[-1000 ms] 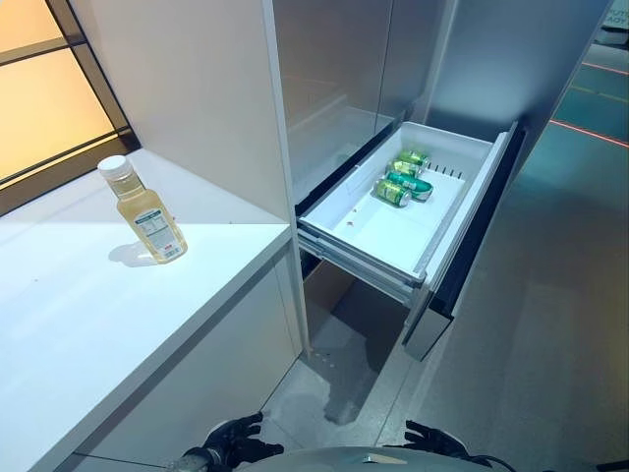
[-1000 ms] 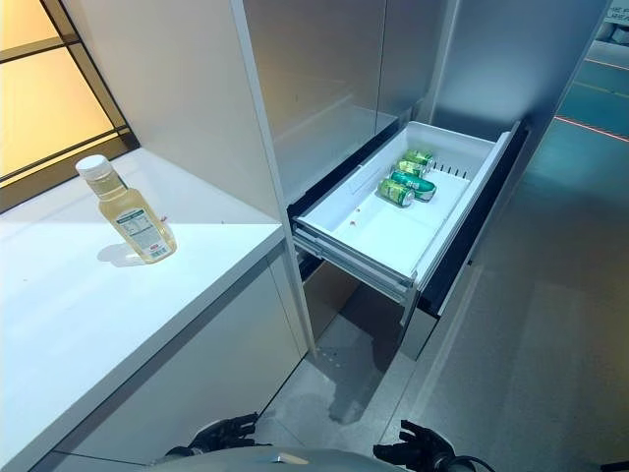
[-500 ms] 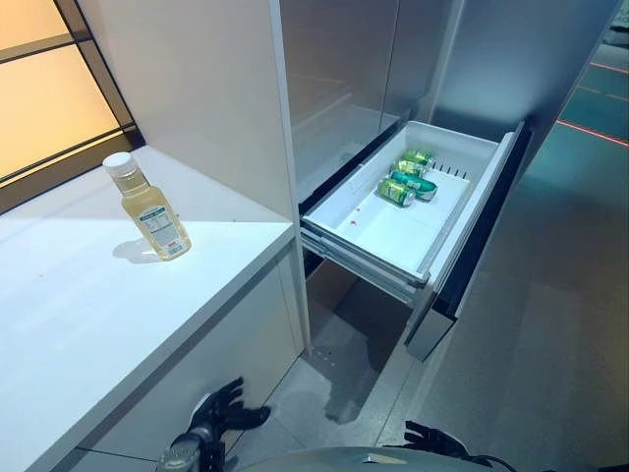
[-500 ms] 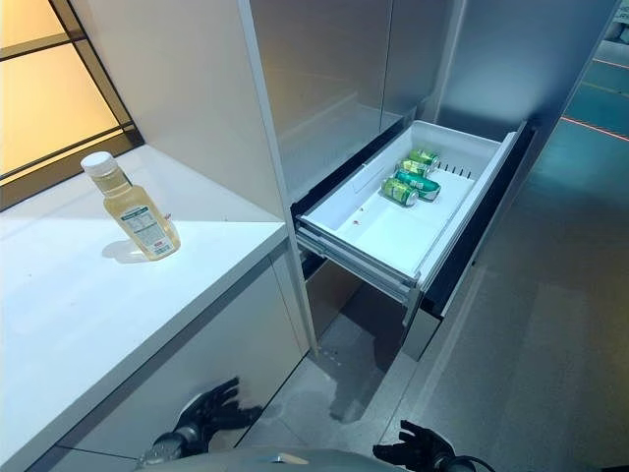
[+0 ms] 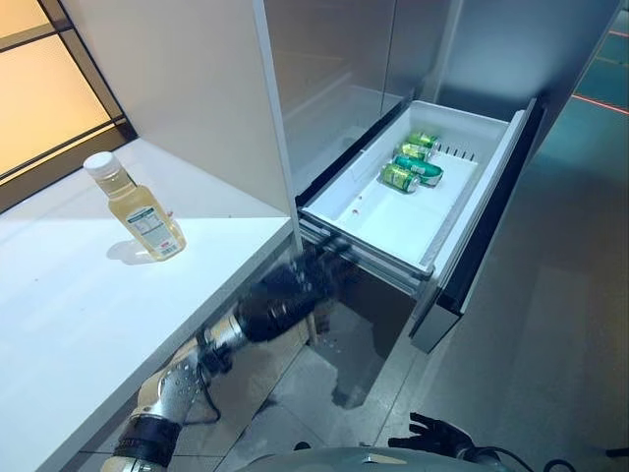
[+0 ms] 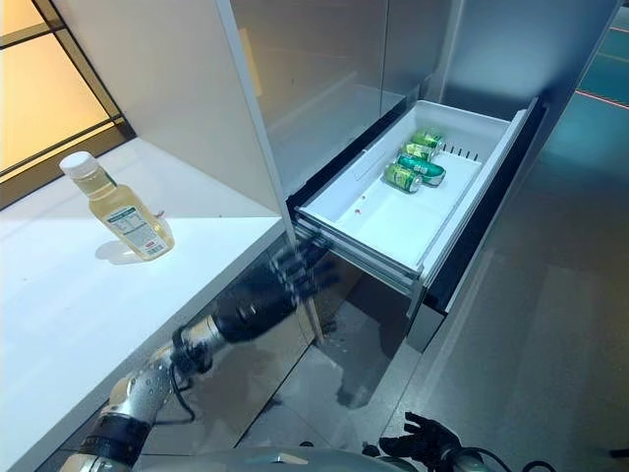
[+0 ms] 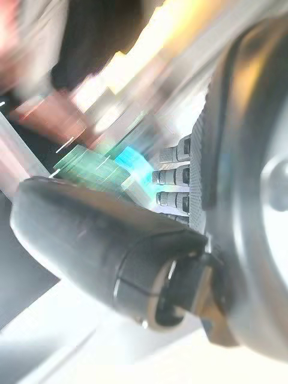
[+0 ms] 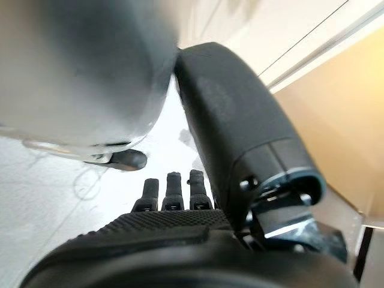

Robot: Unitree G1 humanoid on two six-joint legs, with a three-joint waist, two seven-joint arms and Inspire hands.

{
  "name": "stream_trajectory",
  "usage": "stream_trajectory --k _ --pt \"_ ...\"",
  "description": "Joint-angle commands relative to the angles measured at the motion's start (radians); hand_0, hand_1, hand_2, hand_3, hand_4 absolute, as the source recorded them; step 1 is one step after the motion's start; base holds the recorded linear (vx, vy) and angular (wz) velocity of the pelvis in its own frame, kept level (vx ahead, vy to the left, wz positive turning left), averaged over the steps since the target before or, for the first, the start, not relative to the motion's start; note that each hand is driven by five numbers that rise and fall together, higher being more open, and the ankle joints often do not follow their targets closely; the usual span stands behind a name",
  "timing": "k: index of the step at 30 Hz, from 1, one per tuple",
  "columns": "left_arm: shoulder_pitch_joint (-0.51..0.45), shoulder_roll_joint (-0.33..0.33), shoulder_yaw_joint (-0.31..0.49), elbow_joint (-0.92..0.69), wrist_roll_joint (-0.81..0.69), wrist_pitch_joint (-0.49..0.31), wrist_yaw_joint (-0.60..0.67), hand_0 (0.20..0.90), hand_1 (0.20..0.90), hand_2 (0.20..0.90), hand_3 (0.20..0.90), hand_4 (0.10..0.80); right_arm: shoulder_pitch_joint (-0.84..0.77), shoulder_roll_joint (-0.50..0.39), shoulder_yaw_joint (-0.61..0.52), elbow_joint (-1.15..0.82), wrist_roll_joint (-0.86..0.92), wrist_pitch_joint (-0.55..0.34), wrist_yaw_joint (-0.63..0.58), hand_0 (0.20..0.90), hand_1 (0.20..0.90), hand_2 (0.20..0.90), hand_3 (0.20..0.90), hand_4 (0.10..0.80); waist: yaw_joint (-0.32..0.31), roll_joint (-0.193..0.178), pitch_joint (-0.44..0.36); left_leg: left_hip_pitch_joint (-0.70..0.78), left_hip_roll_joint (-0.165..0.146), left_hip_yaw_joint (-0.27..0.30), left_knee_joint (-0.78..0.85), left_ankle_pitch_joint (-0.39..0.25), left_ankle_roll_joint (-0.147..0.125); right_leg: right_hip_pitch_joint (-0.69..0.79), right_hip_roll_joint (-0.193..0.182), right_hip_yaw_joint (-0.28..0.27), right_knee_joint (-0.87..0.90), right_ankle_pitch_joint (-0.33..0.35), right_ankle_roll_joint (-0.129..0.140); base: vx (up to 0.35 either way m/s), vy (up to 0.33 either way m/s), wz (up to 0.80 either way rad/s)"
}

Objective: Put drinks into fridge and close the fridge

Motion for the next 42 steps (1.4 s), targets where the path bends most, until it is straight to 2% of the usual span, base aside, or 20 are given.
stream_trajectory --k 1,2,3,5,8,9,11,13,20,26,29,34,37,39,42 --pt "-0.116 -0.015 0.1 -0.141 -0.143 -0.423 0.151 0.9 0.9 0.9 0.9 0.8 -0.021 0.023 0.0 0.043 0.018 -0.062 -0.025 0.9 0.9 0.9 0.9 0.8 0.033 -0.011 -0.025 0.003 -0.013 0.034 0.006 -0.099 0.016 -0.028 -0.046 -0.047 0.072 -0.038 0.09 0.013 -0.051 0.01" --pt "-0.115 -0.007 0.109 -0.155 -0.116 -0.503 0.186 0.9 0.9 0.9 0.9 0.8 -0.016 0.027 0.004 0.042 0.024 -0.064 -0.03 0.9 0.9 0.9 0.9 0.8 0.036 -0.012 -0.025 0.004 -0.013 0.031 0.006 -0.099 0.016 -0.026 -0.045 -0.049 0.072 -0.039 0.089 0.013 -0.048 -0.01" --pt "-0.115 0.024 0.14 -0.189 0.019 -0.716 0.274 0.9 0.9 0.9 0.9 0.8 -0.007 0.036 0.008 0.036 0.035 -0.065 -0.04 0.9 0.9 0.9 0.9 0.8 0.042 -0.015 -0.025 0.006 -0.014 0.024 0.006 -0.1 0.015 -0.021 -0.045 -0.054 0.07 -0.042 0.088 0.007 -0.032 0.0" --pt "-0.114 0.064 0.179 -0.227 0.286 -0.93 0.479 0.9 0.9 0.9 0.9 0.8 0.009 0.047 0.011 0.029 0.043 -0.072 -0.052 0.9 0.9 0.9 0.9 0.8 0.05 -0.019 -0.03 0.004 -0.017 0.011 0.006 -0.101 0.017 -0.018 -0.044 -0.063 0.067 -0.045 0.086 0.003 -0.023 0.03" --pt "-0.123 0.12 0.251 -0.268 0.631 -1.073 0.739 0.9 0.9 0.9 0.9 0.8 0.029 0.06 0.022 0.043 0.057 -0.094 -0.064 0.9 0.9 0.9 0.9 0.8 0.061 -0.025 -0.044 0.003 -0.024 -0.005 0.006 -0.105 0.019 -0.01 -0.042 -0.073 0.06 -0.052 0.083 0.014 -0.014 0.06" --pt "-0.13 0.146 0.279 -0.285 0.77 -1.102 0.861 0.9 0.9 0.9 0.9 0.8 0.034 0.065 0.027 0.052 0.059 -0.103 -0.067 0.9 0.9 0.9 0.9 0.8 0.066 -0.027 -0.053 0.002 -0.026 -0.012 0.006 -0.105 0.018 -0.007 -0.04 -0.076 0.058 -0.056 0.08 0.025 -0.012 0.12" --pt "-0.141 0.171 0.289 -0.301 0.912 -1.099 0.99 0.9 0.9 0.9 0.9 0.8 0.034 0.069 0.035 0.056 0.061 -0.104 -0.069 0.9 0.9 0.9 0.9 0.8 0.069 -0.029 -0.06 0.001 -0.028 -0.019 0.006 -0.105 0.017 -0.006 -0.04 -0.08 0.061 -0.06 0.079 0.018 -0.009 0.21" --pt "-0.158 0.195 0.292 -0.305 0.987 -1.075 1.071 0.9 0.9 0.9 0.9 0.8 0.032 0.073 0.045 0.055 0.06 -0.103 -0.072 0.9 0.9 0.9 0.9 0.8 0.073 -0.028 -0.064 0.0 -0.028 -0.024 0.006 -0.103 0.016 -0.007 -0.04 -0.084 0.067 -0.065 0.078 0.008 -0.007 0.2" --pt "-0.183 0.248 0.279 -0.267 1.14 -0.982 1.234 0.9 0.9 0.9 0.9 0.8 0.021 0.075 0.072 0.041 0.042 -0.087 -0.074 0.9 0.9 0.9 0.9 0.8 0.081 -0.025 -0.061 0.0 -0.027 -0.039 0.006 -0.097 0.015 -0.006 -0.042 -0.096 0.087 -0.079 0.074 0.001 -0.003 0.11" --pt "-0.134 0.267 0.274 -0.198 1.051 -0.884 1.205 0.9 0.9 0.9 0.9 0.8 0.006 0.064 0.084 0.015 0.033 -0.057 -0.071 0.9 0.9 0.9 0.9 0.8 0.104 -0.021 -0.054 0.001 -0.027 -0.051 0.006 -0.089 0.012 0.001 -0.045 -0.115 0.097 -0.087 0.07 0.001 -0.001 0.06" --pt "-0.108 0.255 0.269 -0.176 1.024 -0.883 1.177 0.9 0.9 0.9 0.9 0.8 -0.001 0.056 0.082 0.004 0.027 -0.045 -0.068 0.9 0.9 0.9 0.9 0.8 0.113 -0.019 -0.05 0.001 -0.026 -0.056 0.006 -0.086 0.01 0.004 -0.047 -0.123 0.099 -0.089 0.069 -0.001 0.002 0.09" --pt "-0.087 0.248 0.268 -0.132 0.967 -0.836 1.153 0.9 0.9 0.9 0.9 0.8 -0.009 0.045 0.078 -0.001 0.02 -0.033 -0.059 0.9 0.9 0.9 0.9 0.8 0.122 -0.019 -0.049 0.001 -0.026 -0.06 0.006 -0.083 0.007 0.009 -0.05 -0.131 0.099 -0.092 0.068 0.008 0.008 0.06" --pt "-0.077 0.241 0.266 -0.1 0.884 -0.813 1.095 0.9 0.9 0.9 0.9 0.8 -0.009 0.04 0.073 -0.006 0.011 -0.025 -0.054 0.9 0.9 0.9 0.9 0.8 0.122 -0.018 -0.048 0.003 -0.025 -0.06 0.006 -0.081 0.005 0.01 -0.051 -0.131 0.101 -0.092 0.069 0.004 0.006 0.01" --pt "-0.073 0.219 0.262 -0.077 0.765 -0.81 1.014 0.9 0.9 0.9 0.9 0.8 -0.01 0.033 0.068 -0.011 0.005 -0.017 -0.049 0.9 0.9 0.9 0.9 0.8 0.119 -0.018 -0.048 0.003 -0.024 -0.056 0.006 -0.081 0.004 0.012 -0.05 -0.129 0.099 -0.091 0.069 0.0 0.0 0.0" --pt "-0.067 0.199 0.249 -0.041 0.769 -0.799 1.003 0.9 0.9 0.9 0.9 0.8 -0.009 0.03 0.064 -0.016 -0.003 -0.008 -0.047 0.9 0.9 0.9 0.9 0.8 0.113 -0.016 -0.048 0.006 -0.024 -0.053 0.006 -0.081 0.004 0.013 -0.049 -0.124 0.099 -0.09 0.07 0.0 0.0 0.0"
